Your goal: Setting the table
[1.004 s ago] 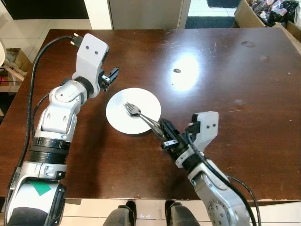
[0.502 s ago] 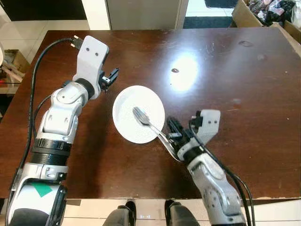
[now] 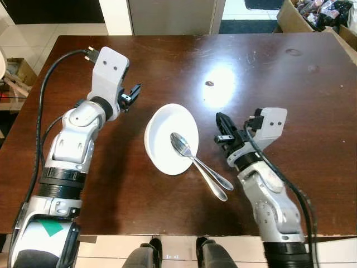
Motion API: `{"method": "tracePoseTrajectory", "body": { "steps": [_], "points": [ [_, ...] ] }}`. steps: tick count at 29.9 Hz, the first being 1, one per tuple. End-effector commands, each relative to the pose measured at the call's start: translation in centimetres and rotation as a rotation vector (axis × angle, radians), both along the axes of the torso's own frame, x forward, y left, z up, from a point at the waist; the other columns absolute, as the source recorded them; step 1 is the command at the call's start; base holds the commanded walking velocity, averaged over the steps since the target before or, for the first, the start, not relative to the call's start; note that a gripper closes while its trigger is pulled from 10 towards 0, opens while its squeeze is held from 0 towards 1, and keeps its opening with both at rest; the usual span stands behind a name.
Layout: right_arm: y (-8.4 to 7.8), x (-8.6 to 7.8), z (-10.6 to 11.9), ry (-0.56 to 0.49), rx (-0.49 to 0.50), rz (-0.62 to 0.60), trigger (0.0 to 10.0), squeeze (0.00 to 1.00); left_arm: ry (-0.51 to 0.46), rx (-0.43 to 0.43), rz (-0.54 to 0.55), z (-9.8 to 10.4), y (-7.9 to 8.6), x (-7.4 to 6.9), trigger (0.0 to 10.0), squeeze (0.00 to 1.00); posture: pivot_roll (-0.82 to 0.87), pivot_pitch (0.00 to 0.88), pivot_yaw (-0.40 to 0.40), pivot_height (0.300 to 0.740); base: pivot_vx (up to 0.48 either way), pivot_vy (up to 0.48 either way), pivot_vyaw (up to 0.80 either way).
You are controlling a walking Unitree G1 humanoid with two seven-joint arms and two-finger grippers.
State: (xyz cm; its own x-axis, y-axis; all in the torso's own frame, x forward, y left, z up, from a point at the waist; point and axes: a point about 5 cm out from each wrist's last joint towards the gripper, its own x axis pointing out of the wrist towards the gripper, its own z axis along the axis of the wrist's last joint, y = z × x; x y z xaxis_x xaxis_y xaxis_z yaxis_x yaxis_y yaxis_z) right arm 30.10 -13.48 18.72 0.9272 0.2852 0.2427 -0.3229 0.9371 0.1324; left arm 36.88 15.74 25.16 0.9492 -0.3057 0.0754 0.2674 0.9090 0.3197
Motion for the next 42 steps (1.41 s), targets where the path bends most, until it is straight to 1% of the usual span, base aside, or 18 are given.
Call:
{"method": "tracePoseTrajectory", "body": {
  "steps": [1,3,8,10,11,14,16,18,24,27,29,31,32,33,34,38,39,42],
  "points": [
    [0.0,-0.5,0.1,-0.021,-0.028,-0.005,10.0,0.0,-0.007,0.012,0.017,-0.2,0.1,-0.1,10.0,0.0,-0.17,0.154,0.104,0.74,0.0,0.0,0.0],
    [0.0,-1.4,0.1,0.01,-0.059,0.079,10.0,0.0,-0.088,0.048,0.113,0.4,0.6,0.0,10.0,0.0,-0.17,0.155,0.103,0.74,0.0,0.0,0.0],
    [0.1,-4.8,-2.6,0.131,-0.327,0.269,10.0,0.0,-0.143,-0.035,0.203,1.8,2.1,0.2,10.0,0.0,-0.18,0.16,0.102,0.74,0.0,0.0,0.0],
    [-0.1,-5.4,-3.2,0.157,-0.364,0.289,10.0,0.0,-0.154,-0.047,0.22,2.1,2.5,0.2,10.0,0.0,-0.18,0.16,0.102,0.74,0.0,0.0,0.0],
    [-1.3,-7.1,-4.8,0.247,-0.446,0.351,10.0,0.0,-0.187,-0.073,0.219,2.8,2.9,0.0,10.0,0.0,-0.19,0.166,0.103,0.74,0.0,0.0,0.0],
    [-2.5,-8.1,-5.9,0.309,-0.501,0.377,10.0,0.0,-0.213,-0.086,0.187,3.5,2.8,-0.2,10.0,0.0,-0.19,0.167,0.108,0.74,0.0,0.0,0.0],
    [-3.2,-8.2,-6.5,0.343,-0.526,0.377,10.0,0.0,-0.227,-0.089,0.149,4.0,2.5,-0.4,10.0,0.0,-0.2,0.167,0.109,0.74,0.0,0.0,0.0],
    [-4.4,-7.7,-7.7,0.389,-0.606,0.373,10.0,0.0,-0.238,-0.083,0.033,5.4,1.4,-0.7,10.0,0.0,-0.19,0.164,0.11,0.74,0.0,0.0,0.0],
    [-3.8,-5.6,-7.3,0.331,-0.591,0.398,10.0,0.0,-0.193,-0.089,-0.033,5.6,0.4,-0.7,10.0,0.0,-0.19,0.158,0.112,0.74,0.0,0.0,0.0],
    [-3.2,-5.0,-7.1,0.316,-0.6,0.436,10.0,0.0,-0.138,-0.097,-0.06,4.6,-0.2,-0.6,10.0,0.0,-0.18,0.157,0.113,0.74,0.0,0.0,0.0],
    [-2.2,-4.2,-6.7,0.291,-0.619,0.489,10.0,0.0,-0.066,-0.043,-0.112,3.4,-0.9,-0.8,10.0,0.0,-0.18,0.151,0.108,0.74,0.0,0.0,0.0],
    [-1.8,-4.0,-6.6,0.283,-0.624,0.513,10.0,0.0,-0.054,-0.009,-0.144,3.0,-1.2,-1.1,10.0,0.0,-0.18,0.151,0.106,0.74,0.0,0.0,0.0],
    [-1.4,-3.8,-6.6,0.273,-0.643,0.568,10.0,0.0,-0.029,0.135,-0.247,2.4,-1.3,-2.1,10.0,0.0,-0.17,0.15,0.101,0.74,0.0,0.0,0.0],
    [-1.4,-3.8,-6.6,0.273,-0.643,0.568,10.0,0.0,-0.029,0.135,-0.247,2.4,-1.3,-2.1,10.0,0.0,-0.17,0.15,0.101,0.74,0.0,0.0,0.0],
    [-1.2,-3.8,-6.8,0.274,-0.66,0.612,10.0,0.0,0.002,0.262,-0.339,2.1,-0.6,-3.2,10.0,0.0,-0.17,0.15,0.098,0.74,0.0,0.0,0.0],
    [-1.1,-3.9,-7.1,0.277,-0.666,0.633,10.0,0.0,0.015,0.316,-0.401,2.2,-0.2,-4.0,10.0,0.0,-0.16,0.152,0.099,0.74,0.0,0.0,0.0],
    [-1.1,-3.9,-7.2,0.282,-0.665,0.643,0.8,0.0,0.017,0.33,-0.406,2.1,-0.1,-4.2,10.0,0.0,-0.16,0.152,0.1,0.74,0.0,0.0,0.0],
    [-1.1,-3.9,-7.4,0.286,-0.664,0.65,0.8,0.0,0.019,0.336,-0.403,2.1,-0.1,-4.2,10.0,0.0,-0.16,0.153,0.099,0.74,0.0,0.0,0.0]
  ]
}}
